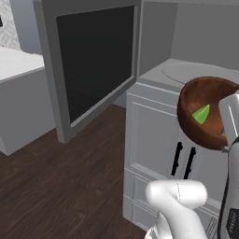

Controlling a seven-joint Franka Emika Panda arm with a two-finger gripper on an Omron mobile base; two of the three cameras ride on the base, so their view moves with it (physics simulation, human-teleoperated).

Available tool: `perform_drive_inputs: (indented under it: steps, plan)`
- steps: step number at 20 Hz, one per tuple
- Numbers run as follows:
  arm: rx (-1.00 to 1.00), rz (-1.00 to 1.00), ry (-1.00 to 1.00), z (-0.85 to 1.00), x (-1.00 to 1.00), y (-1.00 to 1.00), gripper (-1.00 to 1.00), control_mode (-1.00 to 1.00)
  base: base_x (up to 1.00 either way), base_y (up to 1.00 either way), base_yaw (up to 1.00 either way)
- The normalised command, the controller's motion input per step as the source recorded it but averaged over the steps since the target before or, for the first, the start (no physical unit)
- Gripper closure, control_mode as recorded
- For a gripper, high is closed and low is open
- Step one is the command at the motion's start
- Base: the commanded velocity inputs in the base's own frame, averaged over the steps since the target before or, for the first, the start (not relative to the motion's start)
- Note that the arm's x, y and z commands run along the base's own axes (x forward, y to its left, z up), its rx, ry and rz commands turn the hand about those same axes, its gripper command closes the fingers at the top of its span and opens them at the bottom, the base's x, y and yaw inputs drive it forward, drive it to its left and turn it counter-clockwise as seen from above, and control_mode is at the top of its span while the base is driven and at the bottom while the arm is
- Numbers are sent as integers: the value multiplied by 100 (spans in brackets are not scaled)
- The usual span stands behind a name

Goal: Pick the lemon wedge from the sink and place it in the bowl. Then pick the bowl and place it in the microwave. Then close the microwave door and press the start button.

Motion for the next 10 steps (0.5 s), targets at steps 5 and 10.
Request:
perform_drive_inputs:
  steps: [5,10]
  plan:
    - [0,0,-6,32,23,-2,100,-100,0,0,0]
    - [0,0,-19,55,37,-25,100,-100,0,0,0]
